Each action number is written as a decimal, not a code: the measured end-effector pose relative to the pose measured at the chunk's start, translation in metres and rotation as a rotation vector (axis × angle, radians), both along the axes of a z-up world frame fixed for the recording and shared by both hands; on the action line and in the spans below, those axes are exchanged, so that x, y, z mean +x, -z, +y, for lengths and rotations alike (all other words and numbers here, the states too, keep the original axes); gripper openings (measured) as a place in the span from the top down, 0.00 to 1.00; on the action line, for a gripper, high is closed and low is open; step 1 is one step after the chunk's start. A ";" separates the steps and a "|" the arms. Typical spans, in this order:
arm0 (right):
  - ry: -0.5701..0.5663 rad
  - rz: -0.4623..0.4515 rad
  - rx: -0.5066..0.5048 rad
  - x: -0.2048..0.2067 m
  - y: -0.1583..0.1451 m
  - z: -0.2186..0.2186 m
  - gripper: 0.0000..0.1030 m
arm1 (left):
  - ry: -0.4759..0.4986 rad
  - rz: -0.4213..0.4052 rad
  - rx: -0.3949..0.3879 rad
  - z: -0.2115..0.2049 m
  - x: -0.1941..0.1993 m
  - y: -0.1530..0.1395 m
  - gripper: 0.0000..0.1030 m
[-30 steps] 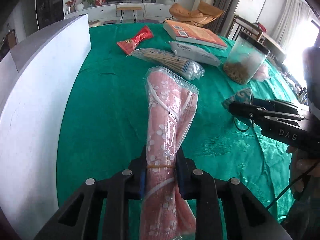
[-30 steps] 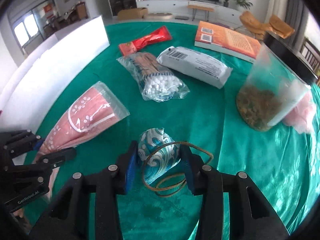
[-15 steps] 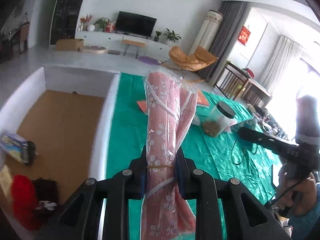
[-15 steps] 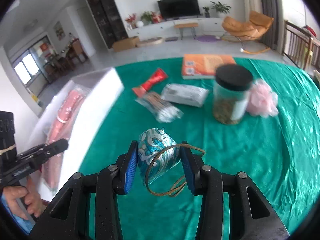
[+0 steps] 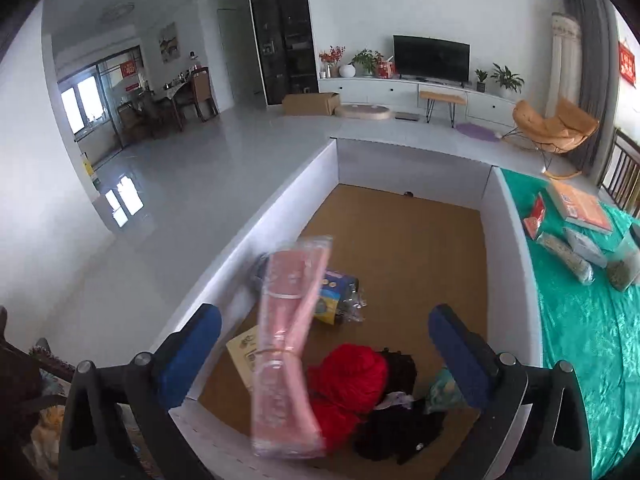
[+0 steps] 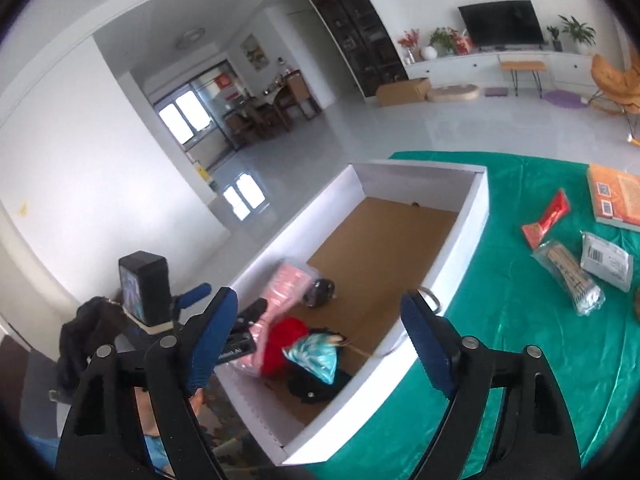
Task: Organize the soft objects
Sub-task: 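Carry the pink item and teal pouch into the white box and release both, then move the left gripper to the cotton swab bag and grasp it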
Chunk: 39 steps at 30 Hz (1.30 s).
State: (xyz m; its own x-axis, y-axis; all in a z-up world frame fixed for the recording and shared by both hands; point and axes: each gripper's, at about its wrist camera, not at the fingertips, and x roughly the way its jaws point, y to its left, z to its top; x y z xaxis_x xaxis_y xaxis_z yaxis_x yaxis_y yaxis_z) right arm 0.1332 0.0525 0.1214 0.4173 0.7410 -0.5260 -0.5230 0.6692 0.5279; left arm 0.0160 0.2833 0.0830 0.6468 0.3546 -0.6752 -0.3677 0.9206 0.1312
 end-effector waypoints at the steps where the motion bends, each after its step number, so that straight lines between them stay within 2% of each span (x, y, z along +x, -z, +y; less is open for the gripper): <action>1: 0.043 -0.002 -0.038 0.000 0.011 -0.013 0.17 | 0.018 -0.013 -0.025 -0.006 0.002 0.001 0.00; 4: 0.191 -0.006 -0.188 -0.004 0.056 -0.057 0.17 | 0.103 -0.050 -0.082 -0.035 0.011 -0.003 0.00; 6: 0.317 -0.003 -0.331 -0.010 0.097 -0.094 0.17 | 0.183 -0.056 -0.111 -0.065 0.020 -0.003 0.00; 8: 0.438 0.048 -0.453 -0.016 0.140 -0.132 0.17 | 0.272 -0.039 -0.132 -0.096 0.026 0.000 0.00; 10: 0.542 0.103 -0.511 -0.026 0.173 -0.167 0.17 | 0.352 -0.013 -0.146 -0.130 0.031 0.004 0.00; 12: 0.630 0.126 -0.555 -0.036 0.189 -0.198 0.17 | 0.432 0.026 -0.172 -0.164 0.032 0.015 0.00; 14: 0.691 0.114 -0.592 -0.043 0.196 -0.218 0.17 | 0.497 0.086 -0.202 -0.196 0.038 0.033 0.00; 16: 0.731 0.128 -0.581 -0.047 0.195 -0.229 0.17 | 0.538 0.138 -0.216 -0.223 0.041 0.050 0.00; 18: 0.731 0.132 -0.553 -0.047 0.194 -0.232 0.17 | 0.557 0.200 -0.228 -0.245 0.046 0.071 0.00; 23: 0.700 0.133 -0.575 -0.044 0.199 -0.227 0.17 | 0.545 0.292 -0.244 -0.272 0.051 0.107 0.00; 28: 0.697 0.166 -0.553 -0.045 0.205 -0.229 0.17 | 0.527 0.309 -0.197 -0.275 0.055 0.118 0.00; 31: 0.697 0.168 -0.551 -0.047 0.206 -0.228 0.17 | 0.510 0.313 -0.196 -0.276 0.065 0.123 0.00; 35: 0.694 0.171 -0.549 -0.047 0.206 -0.228 0.16 | 0.482 0.289 -0.238 -0.275 0.097 0.119 0.00; 39: 0.693 0.171 -0.548 -0.047 0.206 -0.227 0.16 | 0.456 0.242 -0.310 -0.282 0.151 0.108 0.00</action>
